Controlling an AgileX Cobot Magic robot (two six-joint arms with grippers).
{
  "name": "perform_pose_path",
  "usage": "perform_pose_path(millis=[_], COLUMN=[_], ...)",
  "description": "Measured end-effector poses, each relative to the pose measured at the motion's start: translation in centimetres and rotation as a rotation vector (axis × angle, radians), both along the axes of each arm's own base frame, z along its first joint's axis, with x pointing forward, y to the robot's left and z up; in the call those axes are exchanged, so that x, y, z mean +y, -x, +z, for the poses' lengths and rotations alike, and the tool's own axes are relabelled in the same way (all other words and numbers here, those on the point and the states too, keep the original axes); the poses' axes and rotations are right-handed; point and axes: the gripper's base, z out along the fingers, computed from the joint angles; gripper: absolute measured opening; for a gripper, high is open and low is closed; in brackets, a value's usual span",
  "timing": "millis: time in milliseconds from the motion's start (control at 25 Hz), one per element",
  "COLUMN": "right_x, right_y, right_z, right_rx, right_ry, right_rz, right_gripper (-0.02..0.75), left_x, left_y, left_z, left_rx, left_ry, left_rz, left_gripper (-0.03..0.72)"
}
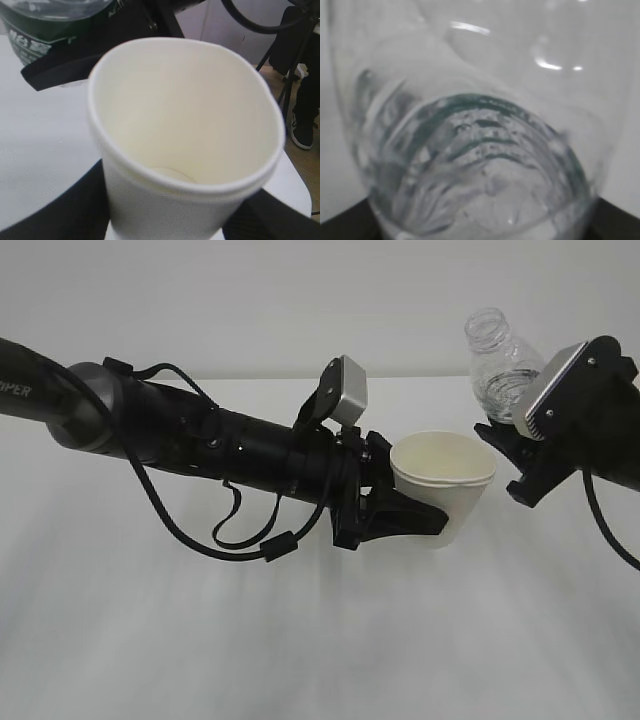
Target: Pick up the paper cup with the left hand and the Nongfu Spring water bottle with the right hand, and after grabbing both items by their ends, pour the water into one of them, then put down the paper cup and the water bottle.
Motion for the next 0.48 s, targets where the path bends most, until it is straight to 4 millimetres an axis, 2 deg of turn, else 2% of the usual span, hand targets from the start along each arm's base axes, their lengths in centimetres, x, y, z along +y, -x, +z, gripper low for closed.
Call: perform_pose_path(millis=[480], right_x=[0.01], right_y=[-0.13], right_z=[0.41], right_rx=[-0.106], right_ry=[0.127], right_rz=[0.043], right_gripper=[0.473], left_x=[-0.19], left_y=[-0.33], left_z=[0.44], left_rx=[0.028], left_ry=[0.049], left_rz=[0.048], left_gripper=[0.435])
